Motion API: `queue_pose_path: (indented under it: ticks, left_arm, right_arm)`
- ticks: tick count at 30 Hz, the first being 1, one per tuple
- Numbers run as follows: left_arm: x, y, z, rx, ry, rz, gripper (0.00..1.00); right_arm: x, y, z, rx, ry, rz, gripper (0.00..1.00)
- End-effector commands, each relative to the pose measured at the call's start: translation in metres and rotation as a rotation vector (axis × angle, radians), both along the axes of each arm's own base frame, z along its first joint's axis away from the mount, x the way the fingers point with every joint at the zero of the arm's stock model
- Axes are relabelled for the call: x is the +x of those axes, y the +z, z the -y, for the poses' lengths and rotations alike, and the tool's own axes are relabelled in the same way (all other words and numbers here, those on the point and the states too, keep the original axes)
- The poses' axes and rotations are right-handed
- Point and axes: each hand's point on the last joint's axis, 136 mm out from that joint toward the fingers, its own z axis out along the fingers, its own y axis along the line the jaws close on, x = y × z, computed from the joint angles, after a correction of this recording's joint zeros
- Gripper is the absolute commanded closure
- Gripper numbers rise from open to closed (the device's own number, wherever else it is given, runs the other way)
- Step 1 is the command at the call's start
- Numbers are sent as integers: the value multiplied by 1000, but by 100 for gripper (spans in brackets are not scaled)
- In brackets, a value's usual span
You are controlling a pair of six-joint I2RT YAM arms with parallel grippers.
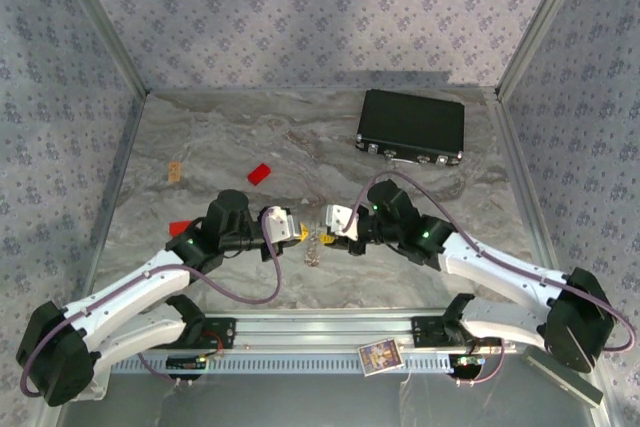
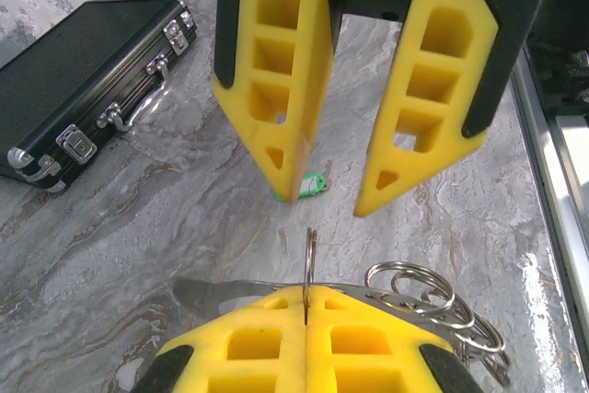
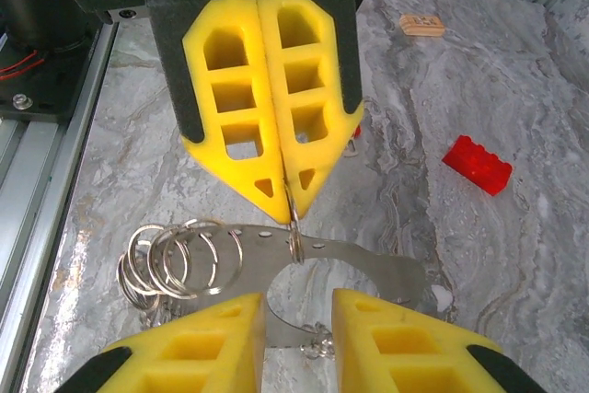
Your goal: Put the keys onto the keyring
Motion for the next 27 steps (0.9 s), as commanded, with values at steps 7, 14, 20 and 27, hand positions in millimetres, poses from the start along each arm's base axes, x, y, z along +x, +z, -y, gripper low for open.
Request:
queue_pose_path:
  ticks: [7,14,20,27]
  left_arm:
    - [-4,7,8,-32,-35,33,100]
    - [-3,2,8,-4,-21,29,100]
    - [-5,3,8,-2,-19,31,100]
    - [-3,1,9,-15,-3,-1,86]
  right_arm:
    - [5,10,-20,24,11,21,76]
    - [8,9,-17,11,-10,37,76]
    - [3,9,-19,1,10,32,92]
    - [-3,12,-21,13,43,19,100]
